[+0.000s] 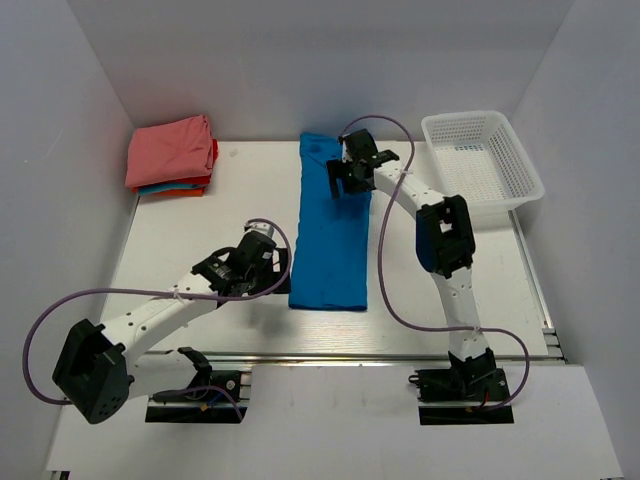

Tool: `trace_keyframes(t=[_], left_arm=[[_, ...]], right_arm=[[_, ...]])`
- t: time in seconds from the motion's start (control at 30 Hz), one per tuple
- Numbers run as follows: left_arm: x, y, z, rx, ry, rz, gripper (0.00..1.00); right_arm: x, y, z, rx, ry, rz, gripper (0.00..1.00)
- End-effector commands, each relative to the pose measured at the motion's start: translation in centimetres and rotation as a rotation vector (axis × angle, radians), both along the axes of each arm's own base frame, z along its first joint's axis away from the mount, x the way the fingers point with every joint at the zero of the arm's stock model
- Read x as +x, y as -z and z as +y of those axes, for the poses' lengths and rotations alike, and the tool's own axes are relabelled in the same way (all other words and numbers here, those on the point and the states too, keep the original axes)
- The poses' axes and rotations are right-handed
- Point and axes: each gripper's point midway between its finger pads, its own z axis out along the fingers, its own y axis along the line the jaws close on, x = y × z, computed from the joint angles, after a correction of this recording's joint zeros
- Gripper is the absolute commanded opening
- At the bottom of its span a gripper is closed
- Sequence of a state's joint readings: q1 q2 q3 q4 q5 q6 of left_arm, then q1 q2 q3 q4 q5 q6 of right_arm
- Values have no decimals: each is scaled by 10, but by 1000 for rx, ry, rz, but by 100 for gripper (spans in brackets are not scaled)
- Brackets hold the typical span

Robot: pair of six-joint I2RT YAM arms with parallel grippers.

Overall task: Fold and stack the t-shirts
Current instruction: Rotate the tshirt 90 degrees, then grab the bottom of the folded rectangular tshirt with both arms

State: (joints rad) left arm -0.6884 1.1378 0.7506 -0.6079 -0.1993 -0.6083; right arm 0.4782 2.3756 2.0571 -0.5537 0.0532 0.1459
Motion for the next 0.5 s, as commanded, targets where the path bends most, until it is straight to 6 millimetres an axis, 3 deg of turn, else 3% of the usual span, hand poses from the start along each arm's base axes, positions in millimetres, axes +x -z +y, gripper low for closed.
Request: trace_keyframes(t=[0.0, 0.07, 0.1, 0.2, 0.23, 0.27, 0.3, 0.33, 0.4, 0.43, 0.47], left_arm=[[8, -9, -21, -76, 88, -47, 100], [8, -10, -28, -107, 107, -50, 100], [10, -7, -31, -108, 130, -60, 100], [10, -5, -36, -124, 155, -63, 100], [9, 1, -36, -118, 155, -53, 100], [9, 4, -40, -122, 178, -48, 100], [8, 4, -40, -123, 191, -47, 100], [8, 11, -40, -110, 197, -38, 100], [8, 13, -47, -132, 216, -30, 100], [6, 17, -45, -125, 216, -20, 100], [6, 19, -47, -130, 221, -15, 100]], right_arm=[[-10, -112, 21, 109, -158, -199, 90], [-20, -130, 27, 170, -168, -230, 90], [-41, -134, 15, 183, -157, -221, 90], [-68, -140, 1, 230, -99, -219, 90], [-98, -110, -12, 204, -91, -148, 90], [-105, -126, -17, 232, -80, -190, 90], [-116, -122, -19, 247, -59, -167, 90], [-146, -107, -30, 249, -54, -118, 90], [-169, -100, -32, 287, -58, -78, 90], [-194, -79, -33, 311, -75, 0, 90], [-214, -81, -38, 342, -91, 3, 90]])
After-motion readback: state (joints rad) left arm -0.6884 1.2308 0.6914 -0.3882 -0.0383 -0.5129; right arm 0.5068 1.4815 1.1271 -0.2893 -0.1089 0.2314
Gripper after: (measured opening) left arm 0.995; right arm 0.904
